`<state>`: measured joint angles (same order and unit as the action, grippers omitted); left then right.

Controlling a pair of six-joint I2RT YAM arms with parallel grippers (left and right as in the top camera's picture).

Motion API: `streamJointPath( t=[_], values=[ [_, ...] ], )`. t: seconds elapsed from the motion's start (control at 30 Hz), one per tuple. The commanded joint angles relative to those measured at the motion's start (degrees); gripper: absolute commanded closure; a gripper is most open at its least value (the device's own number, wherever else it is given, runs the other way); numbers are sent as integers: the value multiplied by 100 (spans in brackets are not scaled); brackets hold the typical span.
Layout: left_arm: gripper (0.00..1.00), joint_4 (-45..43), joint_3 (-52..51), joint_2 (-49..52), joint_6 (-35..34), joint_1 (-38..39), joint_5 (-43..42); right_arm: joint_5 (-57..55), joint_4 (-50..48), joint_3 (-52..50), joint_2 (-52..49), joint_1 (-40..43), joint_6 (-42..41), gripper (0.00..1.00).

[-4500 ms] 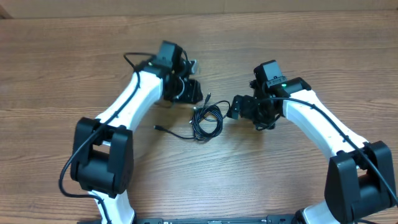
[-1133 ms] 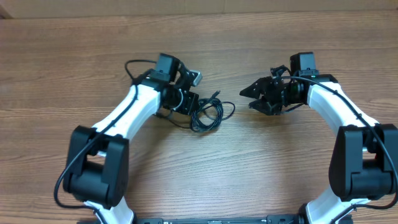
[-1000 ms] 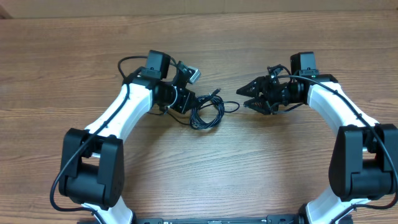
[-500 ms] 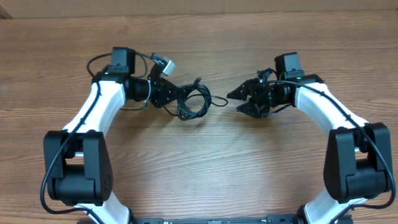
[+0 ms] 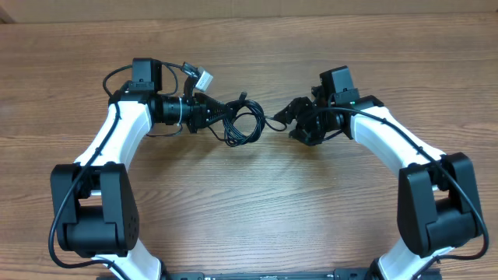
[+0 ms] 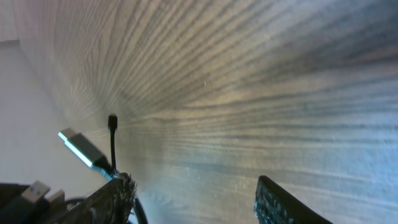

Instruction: Untangle cables

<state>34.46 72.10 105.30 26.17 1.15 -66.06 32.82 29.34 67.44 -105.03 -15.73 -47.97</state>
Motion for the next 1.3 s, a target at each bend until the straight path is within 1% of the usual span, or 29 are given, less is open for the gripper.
streamJointPath(
  t=[0.0, 0.07, 0.1, 0.13, 0.17, 0.23, 0.33, 0.37, 0.47, 0.53, 0.6, 0.7, 0.77, 0.83, 0.87, 1.0, 1.03, 1.07, 1.13, 1.17, 1.27],
  values=[
    [96, 2, 4, -155, 153, -15, -365, -166, -321, 0, -151, -166, 0, 39],
    [96, 2, 4, -155, 153, -9, -365, -96, -485, 0, -151, -234, -4, 39],
    [96, 2, 4, -155, 153, -9, -356, -11, -511, 0, -151, -260, -4, 41],
    [96, 2, 4, -155, 151, -9, -310, 59, -498, 0, -151, -271, -2, 45],
    [96, 7, 4, -155, 149, -9, -251, 197, -413, 0, -151, -275, 0, 52],
    [96, 9, 4, -155, 151, -9, -243, 203, -155, 0, -151, -275, 0, 59],
    [96, 9, 4, -155, 151, -4, -243, 330, 37, 0, -151, -275, 2, 59],
    [96, 9, 4, -155, 149, -4, -243, 660, 35, 0, -151, -275, 22, 59],
    [96, 22, 4, -155, 151, -4, -240, 1078, -46, 0, -151, -236, 20, 58],
    [96, 22, 4, -155, 151, -4, -240, 1119, -79, 0, -151, -190, 17, 55],
    [96, 22, 4, -155, 151, -2, -243, 1099, -175, 0, -151, -107, 17, 55],
    [96, 22, 4, -155, 151, 0, -240, 1172, -275, 0, -151, -59, -7, 55],
    [96, 20, 4, -155, 151, 0, -238, 1333, -289, 0, -151, -70, -2, 57],
    [96, 22, 4, -155, 151, 0, -238, 1445, -267, 0, -151, -131, 0, 66],
    [96, 20, 4, -155, 151, 0, -238, 1445, -264, 0, -151, -151, 0, 69],
    [96, 24, 4, -155, 149, 0, -236, 1440, -227, 0, -151, -205, 0, 85],
    [96, 24, 4, -155, 149, 0, -236, 1440, -188, 0, -151, -205, 0, 89],
    [96, 24, 4, -155, 149, 0, -236, 1436, -52, 0, -151, -205, 26, 96],
    [96, 24, 4, -155, 149, 0, -234, 1394, 157, 0, -151, -188, 216, 96],
    [96, 22, 4, -155, 149, 0, -236, 1266, 321, 0, -149, -177, 463, 96],
    [96, 44, 4, -155, 144, 0, -236, 741, 726, 2, -85, -179, 501, 96]
  ],
)
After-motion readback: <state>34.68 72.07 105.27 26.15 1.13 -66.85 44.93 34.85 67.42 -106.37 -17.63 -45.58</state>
